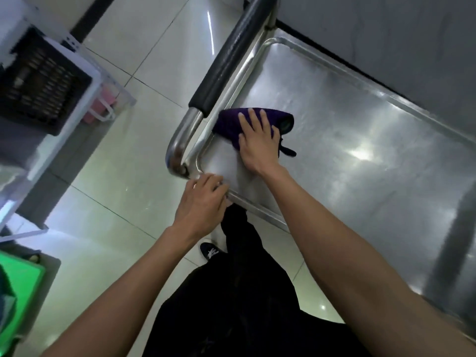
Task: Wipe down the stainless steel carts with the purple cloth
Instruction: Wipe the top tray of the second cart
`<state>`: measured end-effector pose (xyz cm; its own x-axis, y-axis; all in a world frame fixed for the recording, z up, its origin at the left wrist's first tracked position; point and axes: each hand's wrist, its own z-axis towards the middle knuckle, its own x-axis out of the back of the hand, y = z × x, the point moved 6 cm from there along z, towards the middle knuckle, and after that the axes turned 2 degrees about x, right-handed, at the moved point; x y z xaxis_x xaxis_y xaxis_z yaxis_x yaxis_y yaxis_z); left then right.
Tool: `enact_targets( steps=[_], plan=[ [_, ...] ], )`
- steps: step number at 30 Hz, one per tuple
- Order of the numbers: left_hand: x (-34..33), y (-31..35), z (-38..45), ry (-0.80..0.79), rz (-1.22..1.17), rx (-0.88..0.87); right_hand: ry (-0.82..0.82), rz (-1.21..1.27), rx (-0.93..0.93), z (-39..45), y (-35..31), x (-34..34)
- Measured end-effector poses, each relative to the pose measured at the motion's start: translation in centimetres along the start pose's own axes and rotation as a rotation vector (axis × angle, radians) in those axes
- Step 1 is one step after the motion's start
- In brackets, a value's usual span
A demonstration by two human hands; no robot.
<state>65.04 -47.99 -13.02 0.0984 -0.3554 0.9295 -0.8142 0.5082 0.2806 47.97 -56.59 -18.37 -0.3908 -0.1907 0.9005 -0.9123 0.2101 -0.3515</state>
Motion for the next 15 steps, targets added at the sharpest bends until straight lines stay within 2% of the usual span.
enact_targets(
  steps=[4, 7, 15],
  plan=[
    [-1.9, -1.2, -4.9, 0.021, 0.013, 0.046, -0.034, -0.051, 0.091, -5.3, -3.5, -2.6],
    [-3.1, -1.7, -6.7, -0.047, 0.049, 0.09, -0.076, -0.048, 0.149, -8.0, -5.2, -4.0],
    [-2.7, -1.4, -5.9, -0.025, 0.058, 0.065, -0.041, 0.019, 0.194, -8.6, -4.9, -3.9]
  ],
)
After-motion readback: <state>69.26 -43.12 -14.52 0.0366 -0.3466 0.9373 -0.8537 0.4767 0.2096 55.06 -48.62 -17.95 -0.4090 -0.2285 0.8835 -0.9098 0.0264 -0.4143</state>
